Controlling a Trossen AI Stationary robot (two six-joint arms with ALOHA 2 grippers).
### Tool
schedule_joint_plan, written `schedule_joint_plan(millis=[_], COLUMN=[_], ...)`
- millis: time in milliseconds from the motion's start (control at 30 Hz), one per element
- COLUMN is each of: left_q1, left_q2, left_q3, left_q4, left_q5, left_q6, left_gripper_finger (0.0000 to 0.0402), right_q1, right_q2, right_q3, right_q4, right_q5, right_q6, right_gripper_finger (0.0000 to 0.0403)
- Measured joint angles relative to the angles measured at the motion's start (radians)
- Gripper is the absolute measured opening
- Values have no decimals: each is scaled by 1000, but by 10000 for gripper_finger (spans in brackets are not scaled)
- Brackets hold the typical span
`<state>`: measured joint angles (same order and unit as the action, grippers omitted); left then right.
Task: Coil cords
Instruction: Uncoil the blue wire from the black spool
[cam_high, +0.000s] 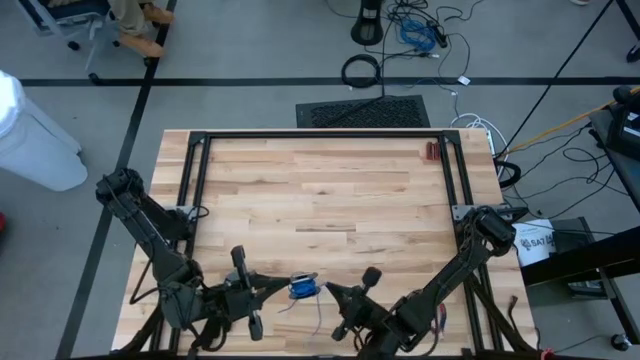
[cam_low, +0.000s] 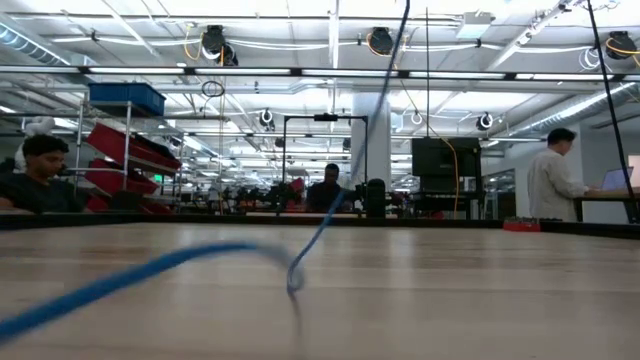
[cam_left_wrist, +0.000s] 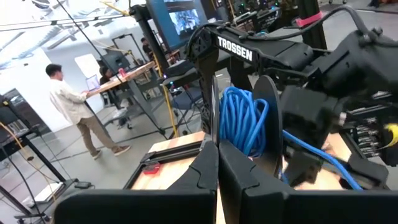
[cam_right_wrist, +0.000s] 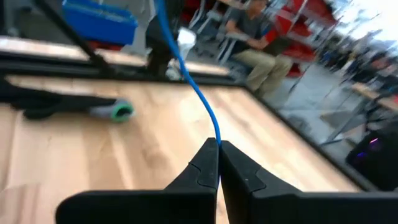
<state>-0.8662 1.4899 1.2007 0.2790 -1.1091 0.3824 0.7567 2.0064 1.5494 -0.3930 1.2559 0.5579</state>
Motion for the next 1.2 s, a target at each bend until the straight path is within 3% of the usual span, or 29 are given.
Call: schedule_joint_plan(millis=[300, 767, 1200], left_q1=[2, 30, 37], left_q2=[0, 0, 0], left_q3=[0, 0, -1], left_q4=[-22, -183, -210], left_q5=[0, 0, 0], left_q6=[-10, -163, -217], left_gripper_finger=[1, 1, 1], right_q1=[-24, 4, 31], right_q2=[-1, -55, -63], right_q3=[0, 0, 0], right_q4=[-21, -27, 125], right_q5=[-151, -300, -67], right_q6=[50, 23, -87], right_gripper_finger=[9, 76, 128])
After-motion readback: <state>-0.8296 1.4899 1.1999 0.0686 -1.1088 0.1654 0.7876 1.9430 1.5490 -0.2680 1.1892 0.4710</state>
